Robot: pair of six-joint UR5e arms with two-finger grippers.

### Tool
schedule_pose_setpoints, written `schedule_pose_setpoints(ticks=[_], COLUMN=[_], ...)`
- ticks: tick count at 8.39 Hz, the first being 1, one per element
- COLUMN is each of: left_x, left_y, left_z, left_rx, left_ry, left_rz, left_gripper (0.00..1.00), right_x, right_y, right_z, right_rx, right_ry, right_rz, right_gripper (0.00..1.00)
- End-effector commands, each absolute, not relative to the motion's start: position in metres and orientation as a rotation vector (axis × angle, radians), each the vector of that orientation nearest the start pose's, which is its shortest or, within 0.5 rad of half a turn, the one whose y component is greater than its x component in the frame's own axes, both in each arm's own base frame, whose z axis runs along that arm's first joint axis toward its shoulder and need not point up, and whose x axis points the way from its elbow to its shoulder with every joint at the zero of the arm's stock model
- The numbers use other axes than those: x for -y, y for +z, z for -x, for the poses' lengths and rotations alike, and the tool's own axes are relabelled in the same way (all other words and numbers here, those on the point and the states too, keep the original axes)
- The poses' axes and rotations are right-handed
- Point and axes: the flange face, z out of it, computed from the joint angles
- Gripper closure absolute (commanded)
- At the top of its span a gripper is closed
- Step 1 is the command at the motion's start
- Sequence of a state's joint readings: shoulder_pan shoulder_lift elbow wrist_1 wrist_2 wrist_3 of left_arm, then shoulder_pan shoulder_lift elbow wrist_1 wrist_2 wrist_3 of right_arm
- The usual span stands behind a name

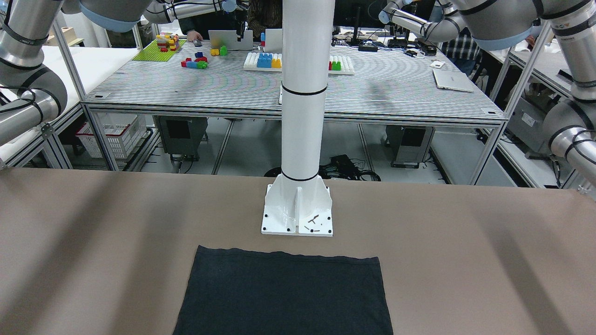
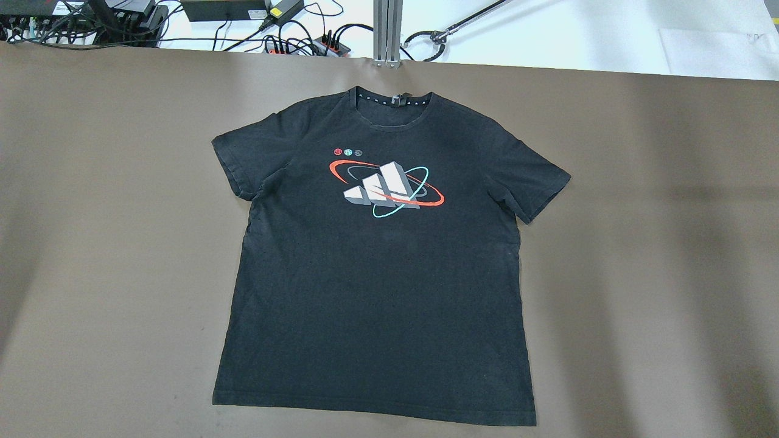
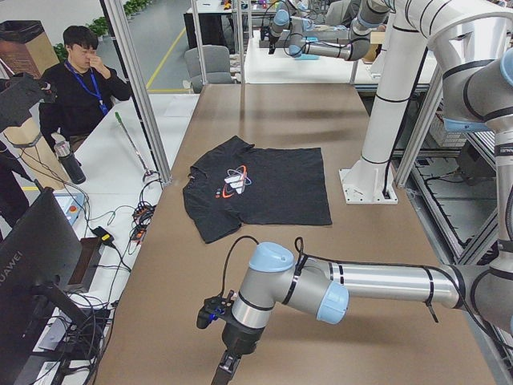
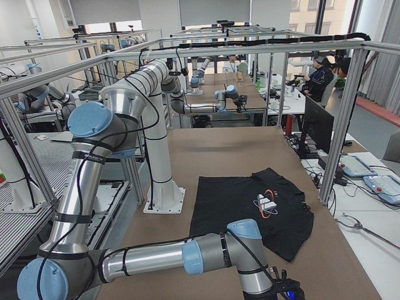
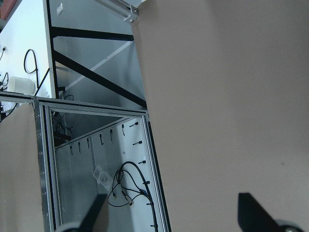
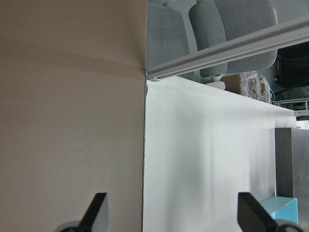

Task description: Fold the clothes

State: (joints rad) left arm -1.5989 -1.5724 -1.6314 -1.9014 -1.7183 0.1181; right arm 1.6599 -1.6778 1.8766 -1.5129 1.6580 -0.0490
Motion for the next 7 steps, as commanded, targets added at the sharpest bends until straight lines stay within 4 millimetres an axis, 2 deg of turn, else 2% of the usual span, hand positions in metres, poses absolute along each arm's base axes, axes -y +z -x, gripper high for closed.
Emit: schedule_pose_setpoints(ticks=[1,2,5,7], left_x=[0.521,0.522,0.533,0.546], left_y=[0.608,0.599,0.599,0.584], left_z=[0.134,0.133,0.135,0.135], left_rx=[-0.116,-0.116,-0.065,-0.093], left_ry=[0.118,0.119,0.103,0.021], left_rz=[-0.417,-0.435,-0.433,-0.46], left_gripper=[0.06,0.06,0.06,0.06], right_x=[0.452,0.452,0.453,0.457], right_y=[0.566,0.566,0.565,0.561], right_z=[-0.164,-0.163,-0.161,-0.161], right_rx=[0.076,0.083,0.094,0.089], right_ry=[0.026,0.023,0.02,0.019], right_rz=[-0.315,-0.32,-0.318,-0.346], right_gripper=[0.06,0.06,0.06,0.06])
